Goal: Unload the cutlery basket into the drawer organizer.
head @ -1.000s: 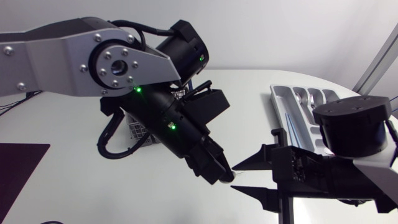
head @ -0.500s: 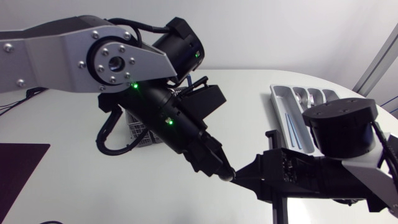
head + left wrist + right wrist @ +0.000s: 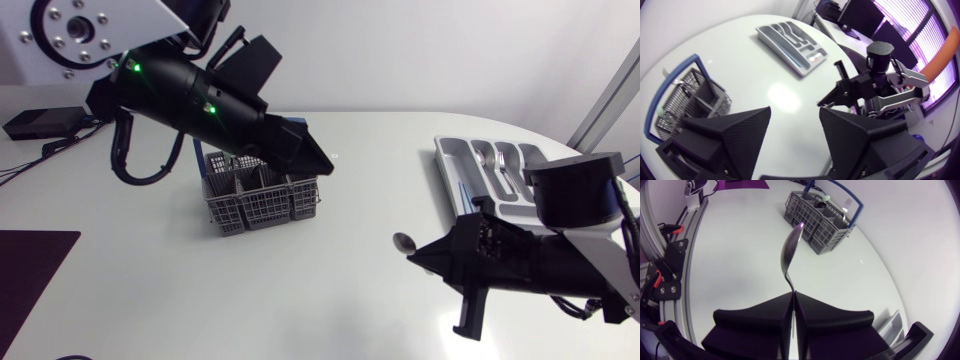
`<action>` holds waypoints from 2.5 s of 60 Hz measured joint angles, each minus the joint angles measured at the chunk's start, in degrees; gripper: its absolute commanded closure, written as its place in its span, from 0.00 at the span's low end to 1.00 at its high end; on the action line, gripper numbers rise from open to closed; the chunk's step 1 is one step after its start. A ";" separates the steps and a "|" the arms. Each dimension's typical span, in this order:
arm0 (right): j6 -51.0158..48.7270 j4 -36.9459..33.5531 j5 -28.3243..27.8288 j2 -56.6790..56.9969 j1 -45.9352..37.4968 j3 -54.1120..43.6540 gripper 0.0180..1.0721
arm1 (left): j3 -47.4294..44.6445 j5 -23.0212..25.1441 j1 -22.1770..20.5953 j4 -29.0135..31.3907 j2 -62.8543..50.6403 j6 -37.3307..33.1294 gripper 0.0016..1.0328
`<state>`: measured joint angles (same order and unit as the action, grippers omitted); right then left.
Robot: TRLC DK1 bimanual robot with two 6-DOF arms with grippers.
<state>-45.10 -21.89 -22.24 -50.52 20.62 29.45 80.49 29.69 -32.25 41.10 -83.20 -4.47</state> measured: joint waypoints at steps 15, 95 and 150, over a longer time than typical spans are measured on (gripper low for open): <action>-11.15 0.02 -5.75 -5.38 -22.01 0.46 0.95 | -10.43 -21.31 1.62 -12.81 2.19 -1.62 0.29; -40.68 20.83 2.82 -49.99 -59.06 18.23 0.37 | -17.22 -36.24 3.56 -21.70 -0.85 -7.96 0.29; -9.22 -8.00 2.82 -21.29 -44.41 18.05 0.10 | -14.56 -49.03 1.31 -19.12 -6.67 -7.37 0.39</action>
<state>-54.33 -29.89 -19.42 -71.81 -23.79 47.51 65.93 -19.33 -30.94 21.98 -89.86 -11.84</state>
